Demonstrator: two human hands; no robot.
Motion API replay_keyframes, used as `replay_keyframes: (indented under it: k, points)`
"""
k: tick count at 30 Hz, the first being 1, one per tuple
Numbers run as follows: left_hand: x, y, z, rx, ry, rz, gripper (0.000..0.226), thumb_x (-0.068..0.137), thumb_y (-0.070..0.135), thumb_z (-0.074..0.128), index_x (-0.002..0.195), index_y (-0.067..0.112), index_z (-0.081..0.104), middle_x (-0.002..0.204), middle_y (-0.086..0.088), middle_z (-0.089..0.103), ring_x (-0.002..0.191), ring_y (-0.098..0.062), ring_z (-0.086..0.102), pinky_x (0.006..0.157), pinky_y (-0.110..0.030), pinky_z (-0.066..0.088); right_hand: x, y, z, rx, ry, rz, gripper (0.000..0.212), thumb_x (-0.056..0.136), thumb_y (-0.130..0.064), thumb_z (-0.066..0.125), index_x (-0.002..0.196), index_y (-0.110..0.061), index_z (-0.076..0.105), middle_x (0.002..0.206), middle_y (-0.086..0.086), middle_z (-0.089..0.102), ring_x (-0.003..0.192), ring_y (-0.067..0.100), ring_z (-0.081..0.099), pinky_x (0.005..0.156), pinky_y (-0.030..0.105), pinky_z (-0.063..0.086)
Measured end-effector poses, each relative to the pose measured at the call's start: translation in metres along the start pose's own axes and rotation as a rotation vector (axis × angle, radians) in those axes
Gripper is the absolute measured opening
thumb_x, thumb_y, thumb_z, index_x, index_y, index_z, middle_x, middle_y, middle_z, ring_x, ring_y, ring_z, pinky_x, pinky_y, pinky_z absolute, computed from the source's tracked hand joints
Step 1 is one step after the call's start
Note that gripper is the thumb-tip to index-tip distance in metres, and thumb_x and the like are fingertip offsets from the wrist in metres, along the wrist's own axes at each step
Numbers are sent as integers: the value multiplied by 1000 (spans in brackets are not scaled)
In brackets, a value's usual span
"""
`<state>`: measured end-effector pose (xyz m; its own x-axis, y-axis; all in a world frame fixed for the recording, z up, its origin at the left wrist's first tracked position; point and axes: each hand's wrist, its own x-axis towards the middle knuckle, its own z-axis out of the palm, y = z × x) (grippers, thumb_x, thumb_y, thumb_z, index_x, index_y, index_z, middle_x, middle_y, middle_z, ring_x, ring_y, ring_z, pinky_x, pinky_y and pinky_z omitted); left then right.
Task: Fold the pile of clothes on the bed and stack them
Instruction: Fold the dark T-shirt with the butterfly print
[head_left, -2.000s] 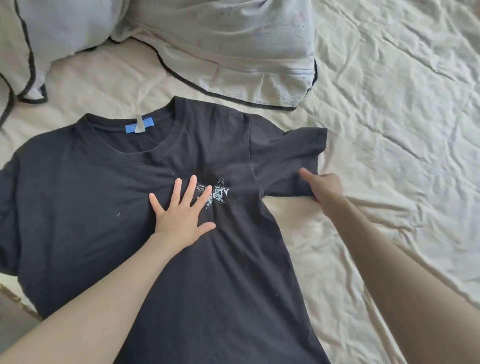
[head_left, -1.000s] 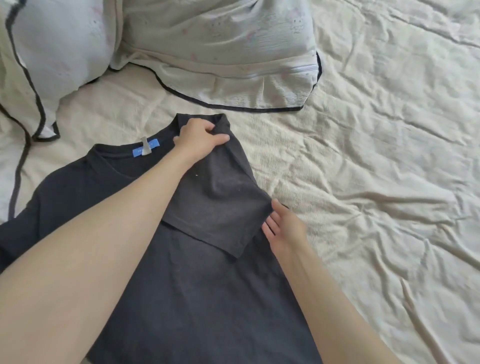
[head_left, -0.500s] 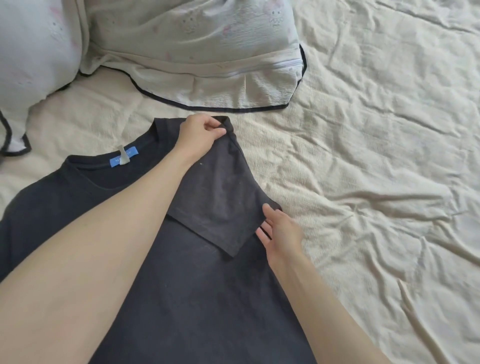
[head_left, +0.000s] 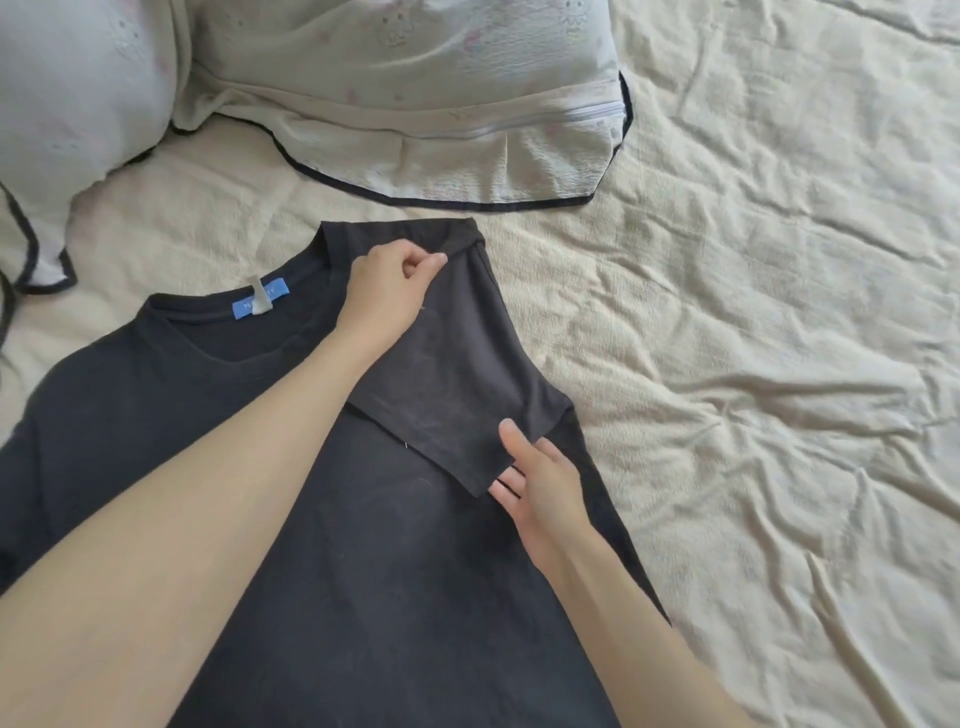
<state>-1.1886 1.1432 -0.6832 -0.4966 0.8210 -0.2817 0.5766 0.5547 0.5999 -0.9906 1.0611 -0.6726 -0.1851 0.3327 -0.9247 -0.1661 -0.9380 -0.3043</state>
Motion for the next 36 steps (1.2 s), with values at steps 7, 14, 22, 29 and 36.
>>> replay_keyframes:
  k: [7, 14, 22, 29, 36]
  points:
    - [-39, -44, -15, 378, 124, 134, 34, 95, 41, 49, 95, 8, 56, 69, -3, 59, 68, -27, 58, 86, -36, 34, -9, 20, 11, -149, 44, -57, 3, 90, -7, 58, 92, -6, 61, 94, 11, 70, 77, 20, 71, 70, 25, 57]
    - [-84, -64, -17, 487, 170, 298, 44, 90, 25, 62, 128, 9, 49, 120, -15, 53, 106, -33, 51, 86, -44, 39, -33, 40, -9, -959, 325, -586, 9, 89, -19, 61, 97, -17, 58, 84, -9, 63, 80, 10, 60, 73, 25, 46]
    - [-184, -126, -6, 682, 8, 253, 52, 95, 25, 49, 145, 16, 36, 154, -13, 27, 141, -35, 25, 111, -56, 21, -19, 63, -17, -1887, 190, -986, 55, 94, -30, 54, 143, -9, 39, 152, 11, 32, 142, 30, 26, 113, 53, 21]
    - [-276, -130, 6, 483, -93, 71, 53, 96, 24, 49, 146, 16, 33, 155, -7, 24, 143, -31, 20, 114, -50, 16, -39, 106, -28, -2051, 180, -747, 59, 101, -40, 31, 152, -15, 13, 160, 5, 2, 147, 24, 0, 117, 47, 2]
    - [-305, -162, -56, -21, 39, -18, 27, 95, 6, 48, 116, 11, 64, 121, -1, 62, 118, -16, 55, 102, -24, 41, -63, 163, 25, -2069, -5, -694, 58, 102, -37, 30, 152, -19, 9, 160, 8, -1, 147, 27, -1, 117, 47, 6]
